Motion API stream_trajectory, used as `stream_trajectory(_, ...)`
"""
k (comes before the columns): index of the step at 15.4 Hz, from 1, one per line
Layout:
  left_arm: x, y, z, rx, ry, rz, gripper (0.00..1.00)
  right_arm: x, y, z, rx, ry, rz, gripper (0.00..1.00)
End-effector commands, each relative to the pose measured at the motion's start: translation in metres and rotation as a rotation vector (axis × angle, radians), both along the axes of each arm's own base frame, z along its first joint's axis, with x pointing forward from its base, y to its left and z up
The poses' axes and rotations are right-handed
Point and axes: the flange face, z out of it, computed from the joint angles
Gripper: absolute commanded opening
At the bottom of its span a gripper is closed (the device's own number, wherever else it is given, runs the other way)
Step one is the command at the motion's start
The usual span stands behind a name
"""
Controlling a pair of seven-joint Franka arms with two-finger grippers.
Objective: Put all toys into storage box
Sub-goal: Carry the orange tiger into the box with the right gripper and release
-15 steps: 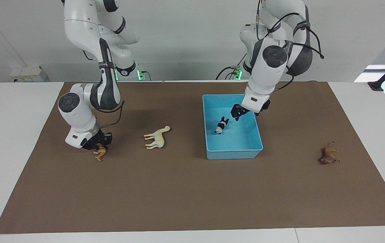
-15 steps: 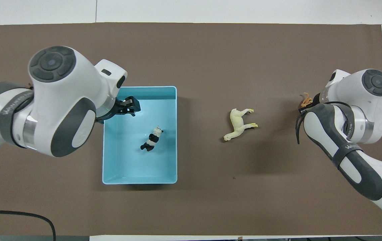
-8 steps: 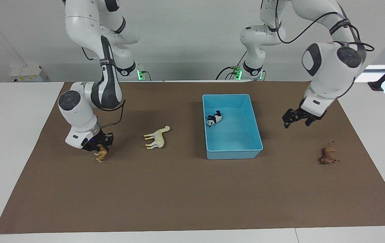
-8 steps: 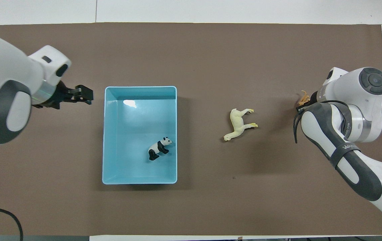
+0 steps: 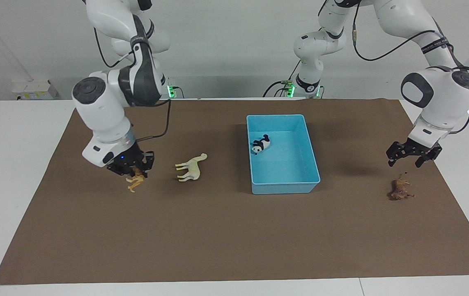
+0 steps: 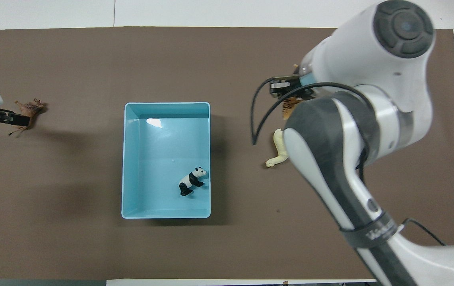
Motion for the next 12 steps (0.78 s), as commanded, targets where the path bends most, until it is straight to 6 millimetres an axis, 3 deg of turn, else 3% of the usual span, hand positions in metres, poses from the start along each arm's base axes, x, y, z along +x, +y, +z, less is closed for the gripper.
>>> stream_trajectory(1,-0.014,0.005,-0.027,0.017,-0.010,-0.040,1.00,-0.021,0.077,0.004,0.073,0.011,-0.066,0.00)
stream_trajectory(2,-0.009,0.005,-0.038,0.016,-0.014,-0.055,1.00,-0.040,0.109,0.009,0.107,-0.008,-0.068,0.00)
stream_trajectory(4,-0.004,0.007,-0.051,0.016,-0.053,-0.059,1.00,-0.064,0.153,0.006,0.175,-0.023,-0.083,0.00)
stream_trajectory(6,0.000,0.009,-0.058,0.017,-0.068,-0.058,1.00,-0.085,0.187,-0.024,0.173,-0.016,-0.046,0.00)
stream_trajectory(8,0.009,0.011,-0.058,0.019,-0.078,-0.058,1.00,-0.105,0.229,-0.077,0.147,0.010,-0.027,0.00)
stream_trajectory(9,0.013,0.013,-0.061,0.019,-0.078,-0.058,1.00,-0.110,0.241,-0.102,0.144,0.010,-0.042,0.00)
stream_trajectory(11,0.014,0.014,-0.062,0.020,-0.090,-0.058,1.00,-0.116,0.238,-0.133,0.124,0.026,-0.053,0.00)
stream_trajectory(12,0.013,0.015,-0.063,0.020,-0.088,-0.055,1.00,-0.118,0.239,-0.135,0.119,0.037,-0.056,0.15)
